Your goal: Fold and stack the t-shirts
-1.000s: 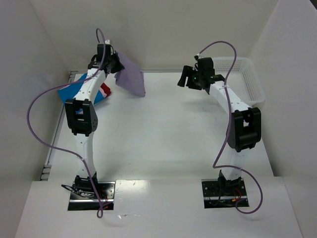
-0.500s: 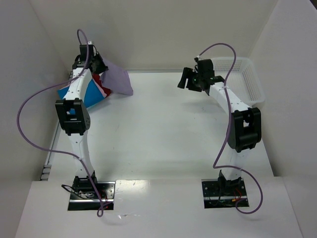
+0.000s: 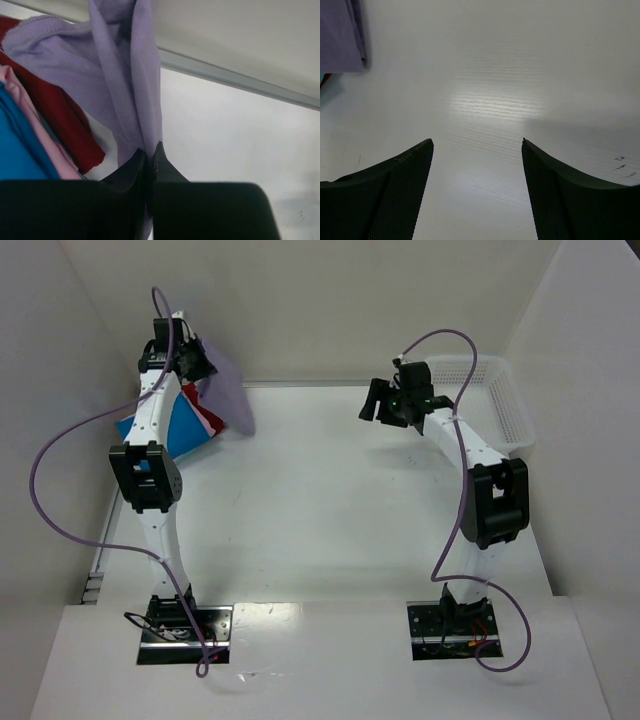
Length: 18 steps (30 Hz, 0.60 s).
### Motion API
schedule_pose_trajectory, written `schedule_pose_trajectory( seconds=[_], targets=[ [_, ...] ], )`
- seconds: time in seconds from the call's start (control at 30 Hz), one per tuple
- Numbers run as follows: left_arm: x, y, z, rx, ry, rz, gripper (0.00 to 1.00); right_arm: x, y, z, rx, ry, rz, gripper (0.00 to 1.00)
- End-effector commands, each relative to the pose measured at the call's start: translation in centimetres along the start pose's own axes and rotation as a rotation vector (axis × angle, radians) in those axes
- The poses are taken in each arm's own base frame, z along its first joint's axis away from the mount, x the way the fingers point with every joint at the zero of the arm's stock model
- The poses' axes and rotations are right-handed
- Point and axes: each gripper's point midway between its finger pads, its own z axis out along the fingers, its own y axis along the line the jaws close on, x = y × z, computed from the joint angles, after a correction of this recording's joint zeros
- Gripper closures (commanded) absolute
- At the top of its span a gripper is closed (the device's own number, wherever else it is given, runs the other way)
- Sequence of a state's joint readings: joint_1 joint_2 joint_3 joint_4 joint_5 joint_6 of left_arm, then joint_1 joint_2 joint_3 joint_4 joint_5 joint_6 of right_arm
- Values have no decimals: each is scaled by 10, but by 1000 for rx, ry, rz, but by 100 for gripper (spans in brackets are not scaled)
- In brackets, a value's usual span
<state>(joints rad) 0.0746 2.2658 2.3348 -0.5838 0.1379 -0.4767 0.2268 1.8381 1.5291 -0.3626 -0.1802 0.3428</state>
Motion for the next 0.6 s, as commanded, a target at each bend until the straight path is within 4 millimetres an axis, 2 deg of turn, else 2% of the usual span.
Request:
schedule_pose_trajectory(
  seconds=[0.0, 0.03, 0.13, 0.17, 0.23, 0.27, 0.33, 0.4, 0.47, 0.57],
  targets=[
    [-41, -17, -43, 50, -91, 23, 100, -23, 14, -20, -36, -84, -20, 23],
    [-38, -16, -41, 47, -83, 21, 100, -22, 14, -20, -36, -84, -20, 23],
    [-42, -12, -54, 42, -98, 17, 100, -20, 14, -19, -44, -81, -20, 23],
    [-49, -17, -63, 53, -127, 23, 100, -20, 14, -19, -44, -81, -20, 23],
    [-48, -2, -65, 31, -128, -1, 100, -16, 13, -18, -41, -73, -19, 23],
    [-49, -5, -67, 46, -133, -8, 100, -16, 14, -18, -51, -68, -19, 23],
    [-58, 4, -78, 41, -152, -16, 100, -18, 15, -18, -54, -77, -21, 23],
    [-56, 10, -81, 37, -144, -24, 100, -18, 15, -18, -54, -77, -21, 23],
    [-67, 9, -94, 49, -177, -21, 100, -17, 17, -18, -64, -73, -21, 23],
    [-70, 16, -100, 62, -175, -41, 100, -17, 17, -18, -64, -73, -21, 23]
  ],
)
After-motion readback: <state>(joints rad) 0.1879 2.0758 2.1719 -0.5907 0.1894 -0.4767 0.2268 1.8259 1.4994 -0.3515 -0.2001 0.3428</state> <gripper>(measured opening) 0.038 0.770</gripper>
